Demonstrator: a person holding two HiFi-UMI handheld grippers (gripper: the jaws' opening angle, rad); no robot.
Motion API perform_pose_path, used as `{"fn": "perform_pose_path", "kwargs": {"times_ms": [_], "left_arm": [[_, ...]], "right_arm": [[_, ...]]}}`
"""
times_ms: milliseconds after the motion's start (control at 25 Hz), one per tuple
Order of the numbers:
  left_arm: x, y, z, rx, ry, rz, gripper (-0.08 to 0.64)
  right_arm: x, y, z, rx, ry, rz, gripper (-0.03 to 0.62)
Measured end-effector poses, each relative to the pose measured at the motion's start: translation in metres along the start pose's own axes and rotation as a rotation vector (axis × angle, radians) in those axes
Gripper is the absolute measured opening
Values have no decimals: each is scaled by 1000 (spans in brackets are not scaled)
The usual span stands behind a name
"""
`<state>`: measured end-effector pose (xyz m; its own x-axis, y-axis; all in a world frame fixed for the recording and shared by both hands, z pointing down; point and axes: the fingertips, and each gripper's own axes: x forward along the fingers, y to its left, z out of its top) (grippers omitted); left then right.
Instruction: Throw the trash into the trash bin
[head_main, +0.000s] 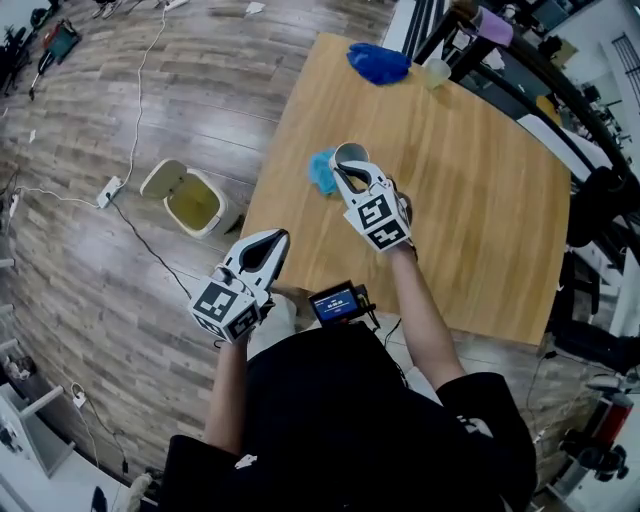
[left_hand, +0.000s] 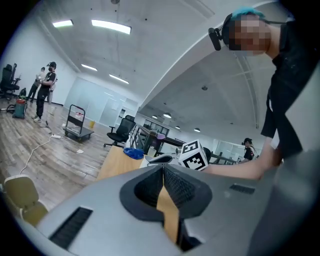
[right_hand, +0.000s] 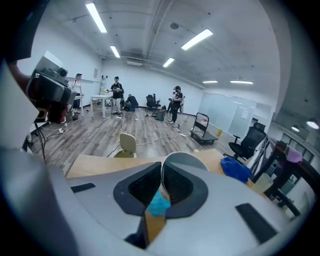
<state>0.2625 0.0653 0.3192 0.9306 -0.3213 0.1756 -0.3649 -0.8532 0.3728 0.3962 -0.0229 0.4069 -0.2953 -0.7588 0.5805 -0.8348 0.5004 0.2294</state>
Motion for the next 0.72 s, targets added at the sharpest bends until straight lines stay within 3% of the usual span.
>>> {"fn": "perform_pose_path", "kwargs": {"times_ms": [320, 720], "left_arm": [[-120, 88, 6, -67, -79, 186, 9], [-249, 169, -2, -111, -155, 328, 9]], "right_arm": [[98, 114, 102, -120, -43, 179, 14], [183, 261, 199, -211, -95, 349, 14]]}}
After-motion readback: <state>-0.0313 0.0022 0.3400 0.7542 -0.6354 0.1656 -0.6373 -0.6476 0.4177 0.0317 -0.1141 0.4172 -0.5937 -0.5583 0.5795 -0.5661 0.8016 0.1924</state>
